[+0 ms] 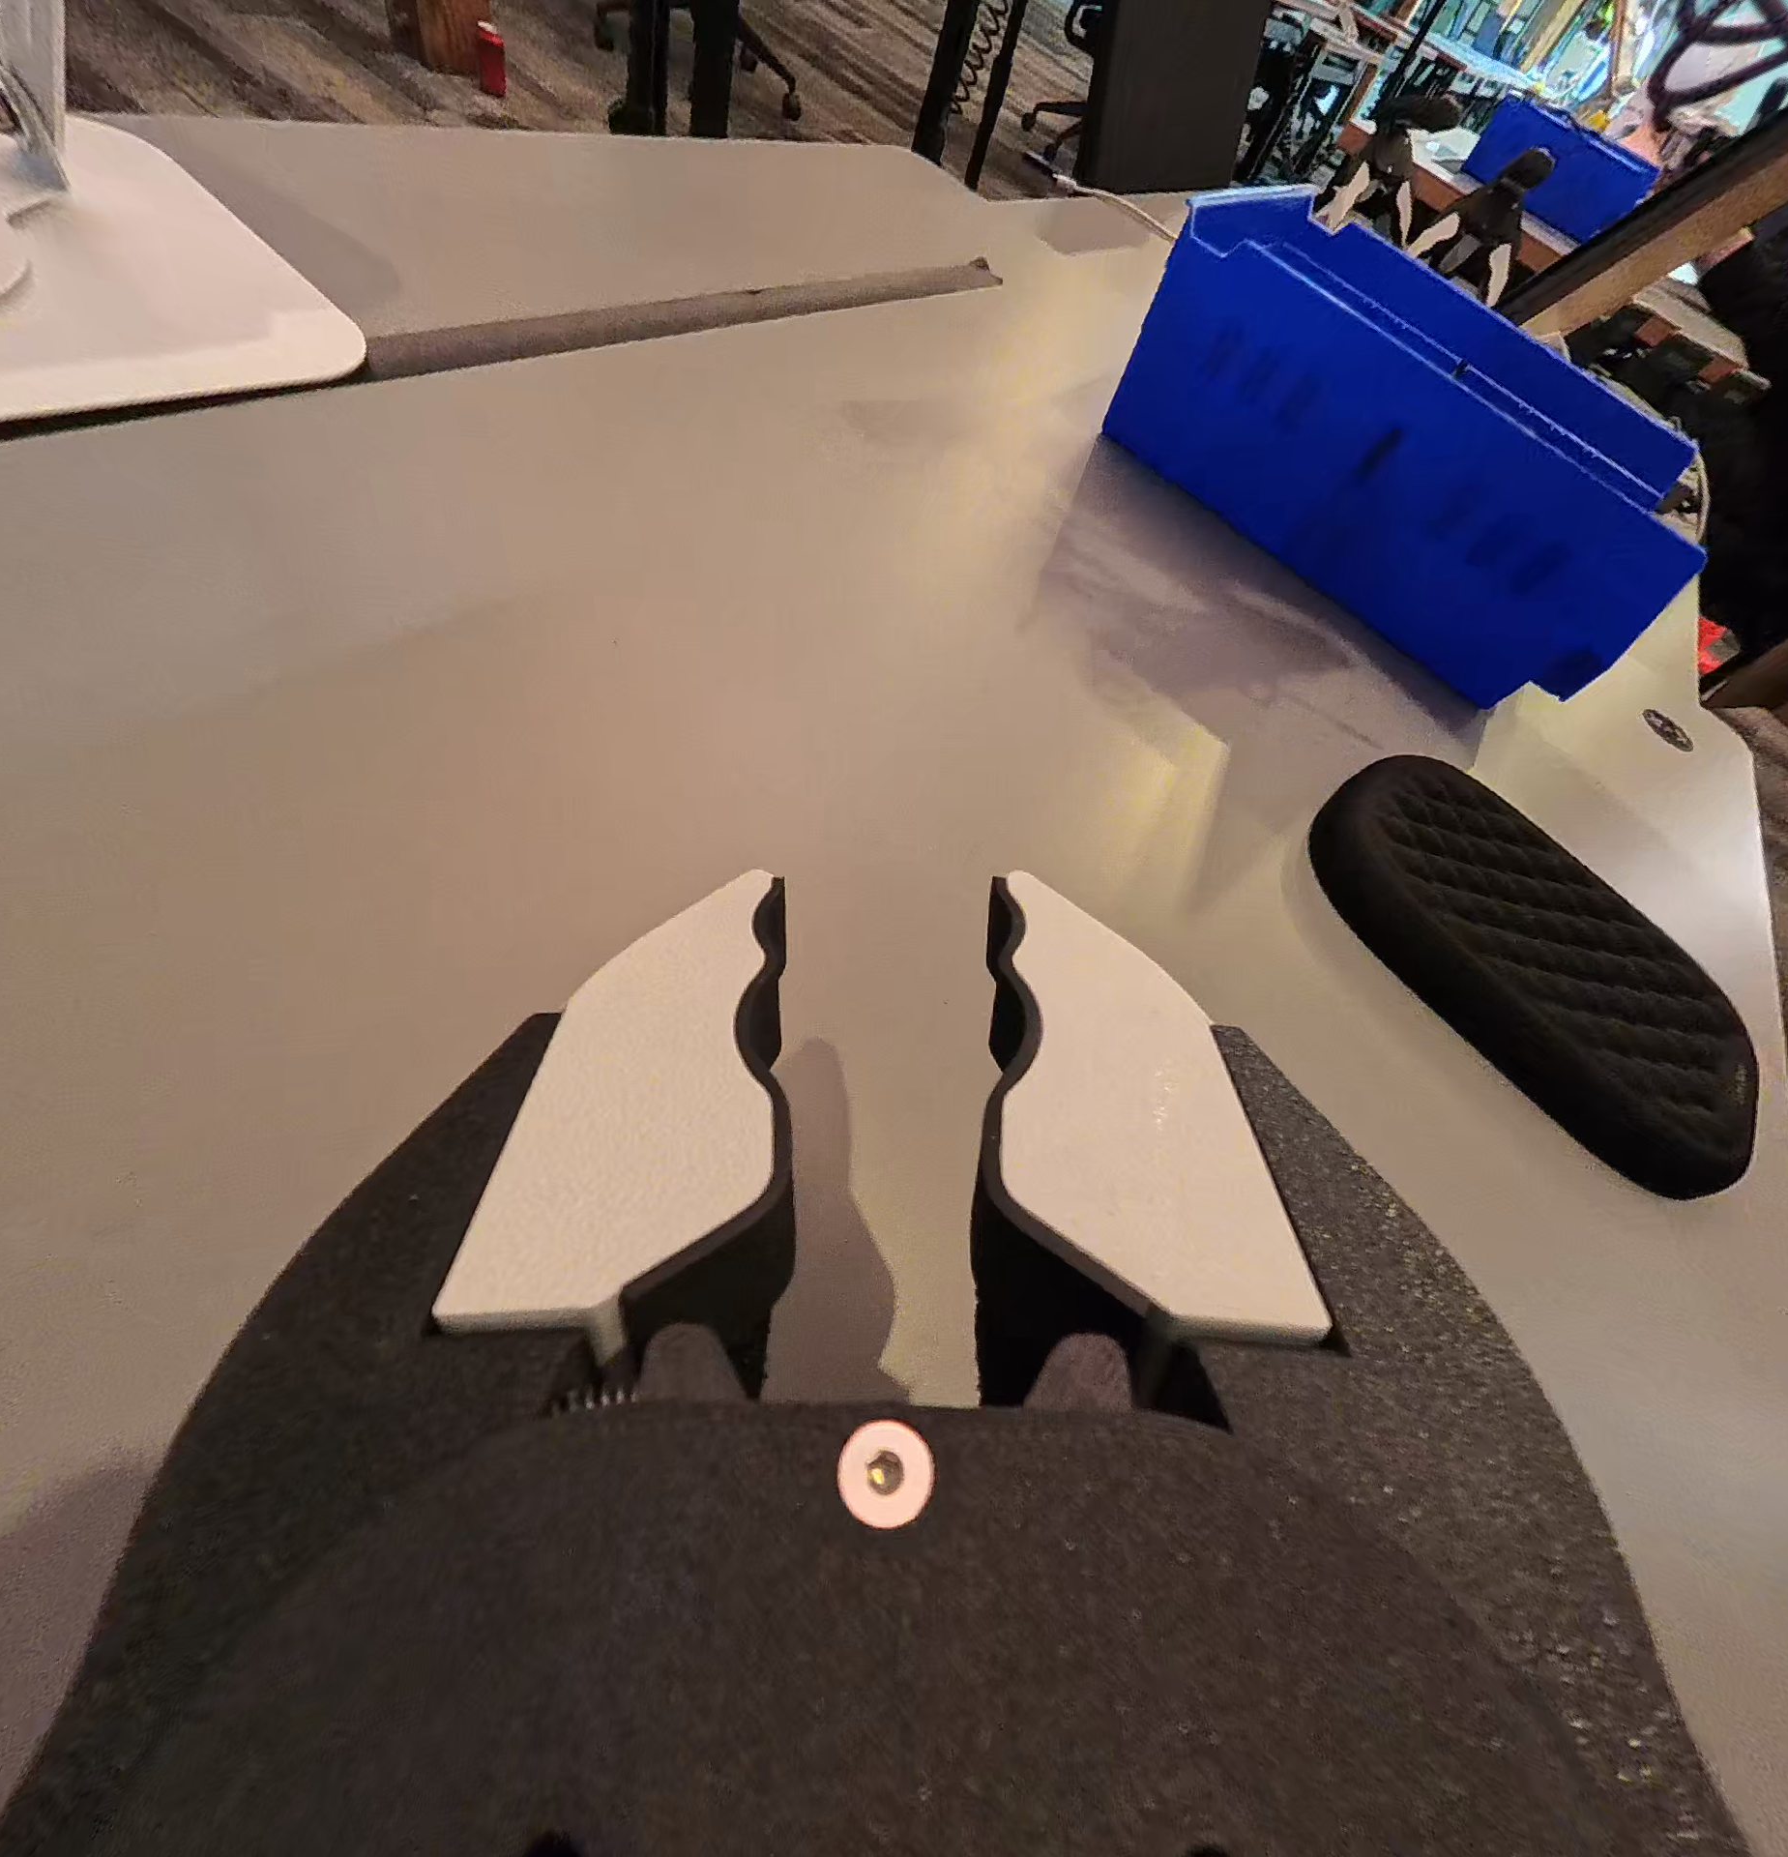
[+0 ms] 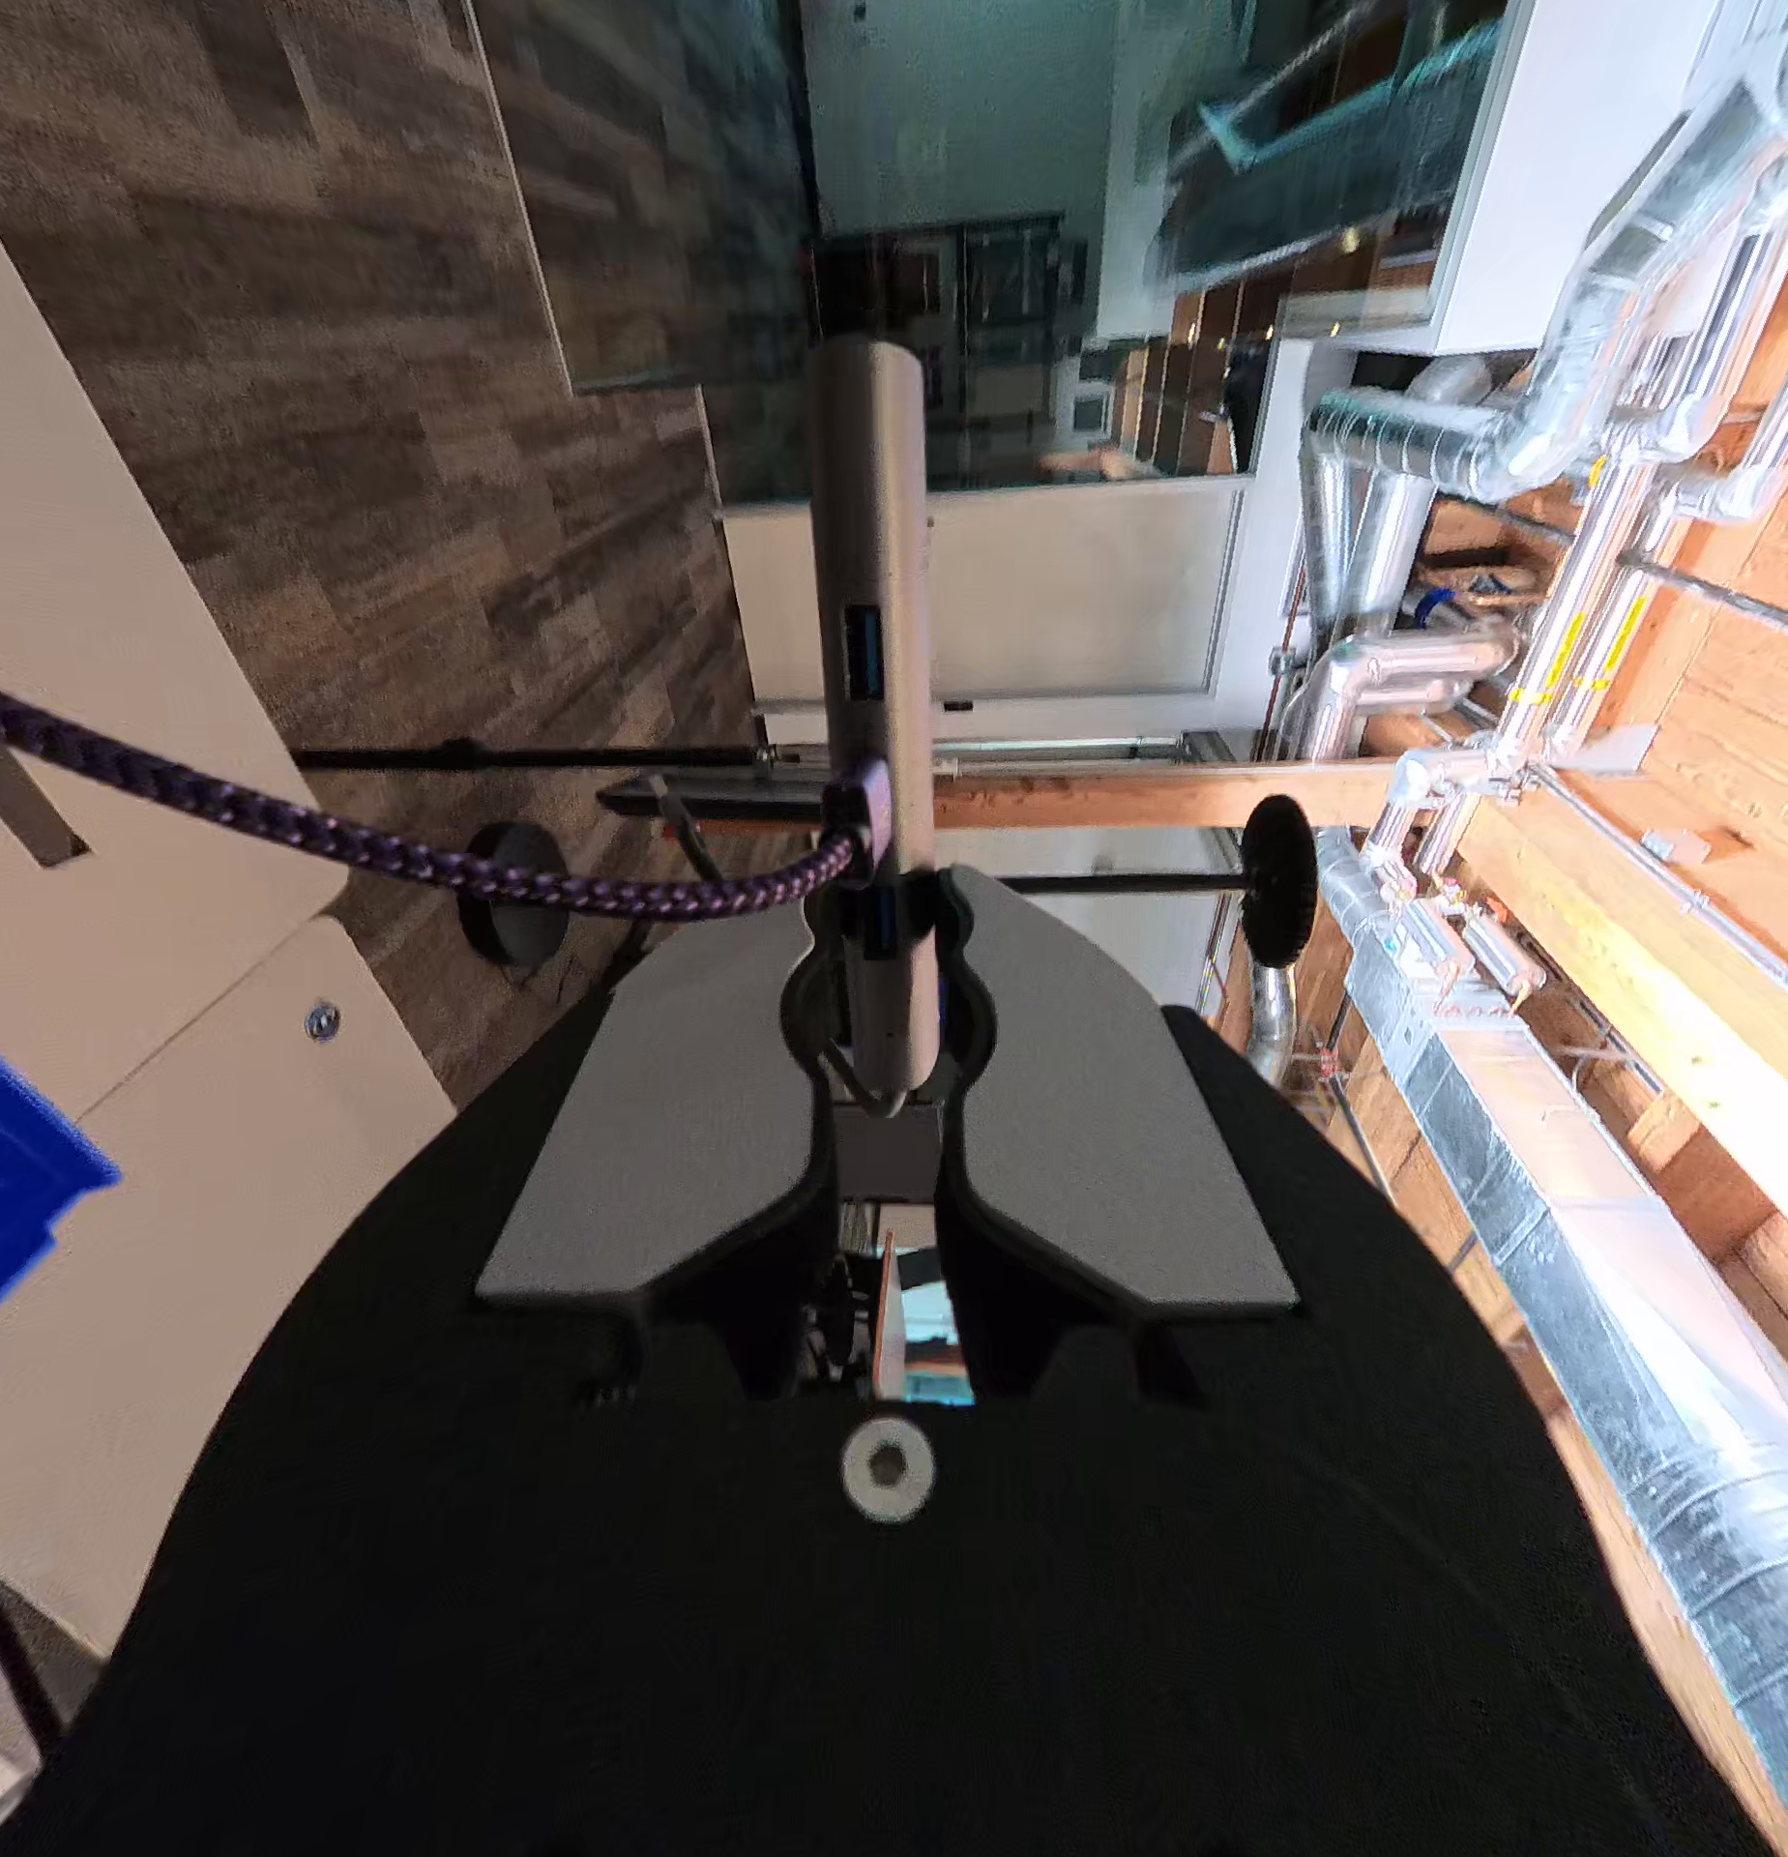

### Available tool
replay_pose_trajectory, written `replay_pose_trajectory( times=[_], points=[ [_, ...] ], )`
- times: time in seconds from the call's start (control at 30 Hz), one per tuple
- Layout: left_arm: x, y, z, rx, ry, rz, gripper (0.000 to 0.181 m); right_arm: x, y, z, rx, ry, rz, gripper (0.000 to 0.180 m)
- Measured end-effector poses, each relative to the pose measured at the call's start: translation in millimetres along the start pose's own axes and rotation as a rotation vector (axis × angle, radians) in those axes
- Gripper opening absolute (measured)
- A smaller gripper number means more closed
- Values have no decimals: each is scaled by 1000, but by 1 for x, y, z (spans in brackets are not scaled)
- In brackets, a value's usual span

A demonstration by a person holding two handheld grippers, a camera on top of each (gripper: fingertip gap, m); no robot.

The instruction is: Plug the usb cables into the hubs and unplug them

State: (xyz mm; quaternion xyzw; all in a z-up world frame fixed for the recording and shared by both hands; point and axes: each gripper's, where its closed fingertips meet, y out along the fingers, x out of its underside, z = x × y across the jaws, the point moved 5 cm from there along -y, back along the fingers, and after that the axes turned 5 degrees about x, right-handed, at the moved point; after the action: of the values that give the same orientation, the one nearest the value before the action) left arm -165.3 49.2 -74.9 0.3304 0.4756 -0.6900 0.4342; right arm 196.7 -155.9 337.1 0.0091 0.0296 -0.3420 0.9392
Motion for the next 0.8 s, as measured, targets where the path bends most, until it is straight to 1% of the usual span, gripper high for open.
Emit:
replay_pose_trajectory(
  times=[0.23, 0.43, 0.6, 0.8],
  points=[
    [-1, -2, 2, -35, 37, -12, 38, 71, 37, -18, -37, -20, -152, 17],
    [-1, 2, 6, -58, 72, -36, 38, 116, 61, -50, -54, 23, -185, 17],
    [3, 8, 9, -63, 94, -75, 38, 133, 66, -98, -113, 80, -158, 17],
    [8, 14, 12, -57, 100, -108, 37, 139, 66, -162, -305, 138, -146, 17]
  ],
)
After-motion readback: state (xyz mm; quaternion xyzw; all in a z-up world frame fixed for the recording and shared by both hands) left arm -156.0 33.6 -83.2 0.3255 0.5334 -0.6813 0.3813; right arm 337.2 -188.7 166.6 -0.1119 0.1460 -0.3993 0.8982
